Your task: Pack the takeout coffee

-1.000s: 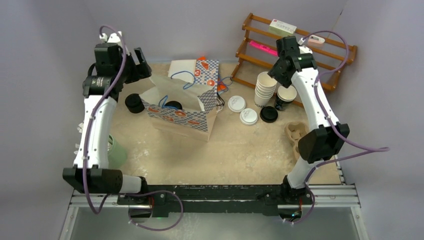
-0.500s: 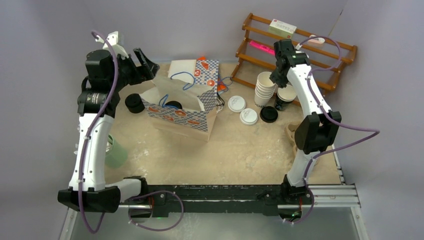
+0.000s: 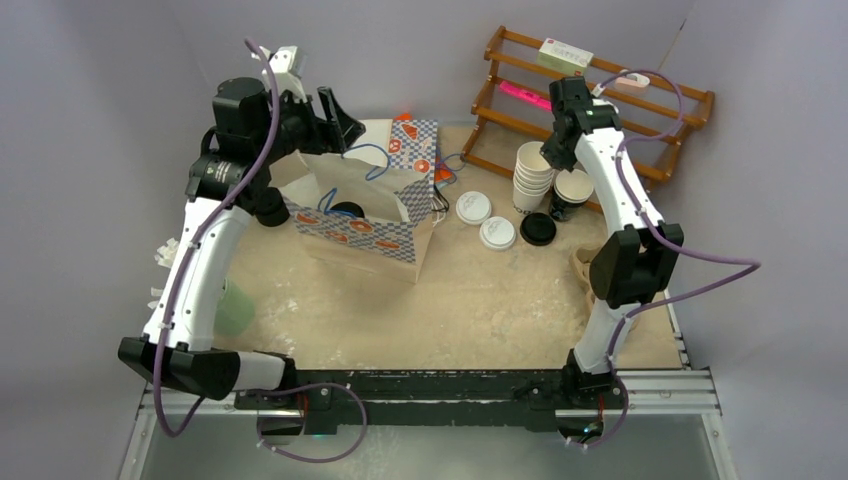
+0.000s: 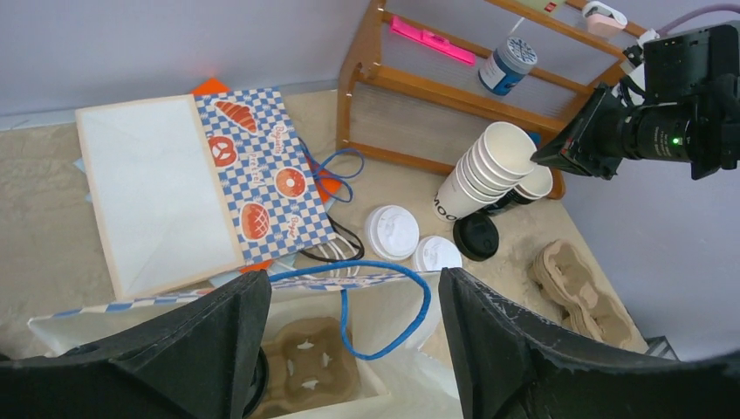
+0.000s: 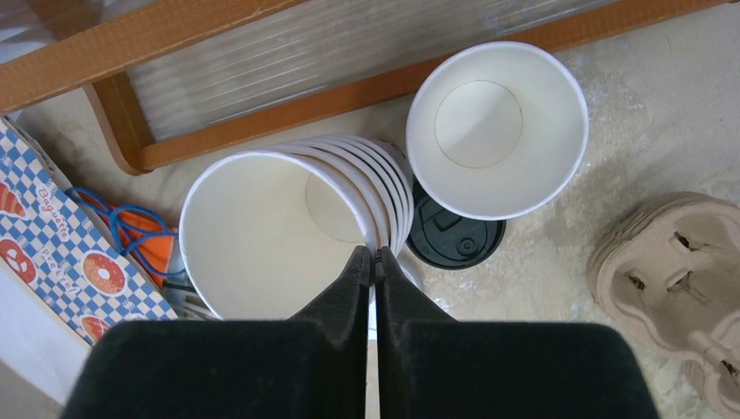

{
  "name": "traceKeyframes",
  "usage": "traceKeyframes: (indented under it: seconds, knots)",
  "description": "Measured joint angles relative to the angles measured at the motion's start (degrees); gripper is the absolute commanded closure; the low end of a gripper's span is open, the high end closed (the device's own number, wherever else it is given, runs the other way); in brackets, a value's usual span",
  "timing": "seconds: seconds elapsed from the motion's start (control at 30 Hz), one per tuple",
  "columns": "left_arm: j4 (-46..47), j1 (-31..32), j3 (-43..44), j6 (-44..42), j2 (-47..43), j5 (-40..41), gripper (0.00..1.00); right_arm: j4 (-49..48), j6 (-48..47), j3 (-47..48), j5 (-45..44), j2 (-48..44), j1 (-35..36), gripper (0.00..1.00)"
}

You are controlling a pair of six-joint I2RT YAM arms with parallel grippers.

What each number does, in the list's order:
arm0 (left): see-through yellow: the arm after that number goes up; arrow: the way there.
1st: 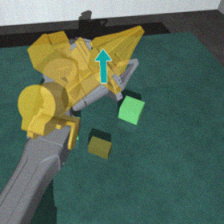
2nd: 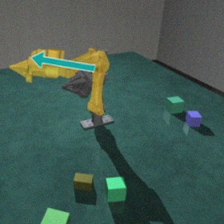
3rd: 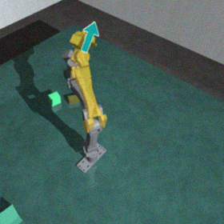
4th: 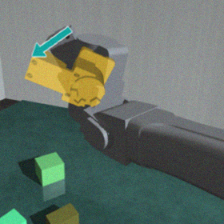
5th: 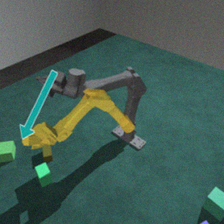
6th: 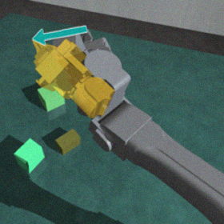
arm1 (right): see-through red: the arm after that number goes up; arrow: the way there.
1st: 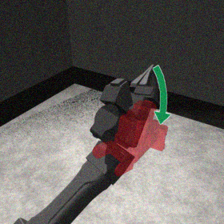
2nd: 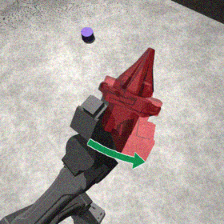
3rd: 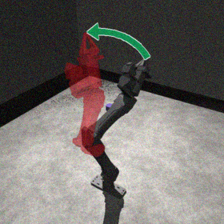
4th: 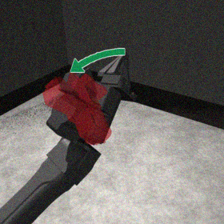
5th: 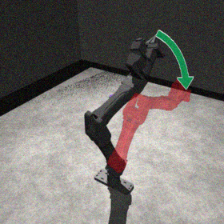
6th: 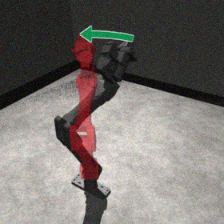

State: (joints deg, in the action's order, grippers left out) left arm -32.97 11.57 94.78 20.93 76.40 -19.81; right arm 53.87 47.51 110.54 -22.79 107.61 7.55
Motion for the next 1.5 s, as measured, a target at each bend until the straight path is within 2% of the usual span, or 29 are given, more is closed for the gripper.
traceKeyframes:
  seconds: [0.47,0.9,1.0,1.03,1.13,1.2,1.47,1.5]
  knots:
    - [1.2,2.14,2.99,-2.14,3.37,-1.44,0.27,-2.93,0.46,-1.97,3.89,-4.66,0.0,1.0]
    - [1.14,2.49,4.46,-4.09,3.45,-1.53,0.27,-19.37,1.99,-16.2,12.15,-9.03,0.0,1.0]
    - [0.9,2.49,5.09,-4.39,3.91,-1.51,0.27,-24.09,2.82,-19.17,13.64,-10.27,-0.02,0.59]
    - [0.9,2.49,5.42,-4.57,4.2,-1.49,0.27,-24.7,3.21,-19.91,13.99,-10.67,-0.07,0.51]
    - [0.92,2.49,5.77,-5.03,4.68,-1.49,0.27,-25.55,3.78,-21.29,14.99,-11.67,-0.24,0.38]
    - [0.87,2.49,5.77,-5.07,4.9,-1.51,0.27,-25.46,4.09,-21.66,14.91,-12.24,-0.24,0.35]
    - [0.79,2.49,5.77,-5.09,5.25,-1.51,0.27,-19.85,3.39,-18.99,11.61,-13.88,-1.84,0.34]
    - [0.76,2.49,5.77,-5.07,5.25,-1.53,0.27,-18.84,3.17,-18.18,11.21,-13.88,-2.25,0.36]
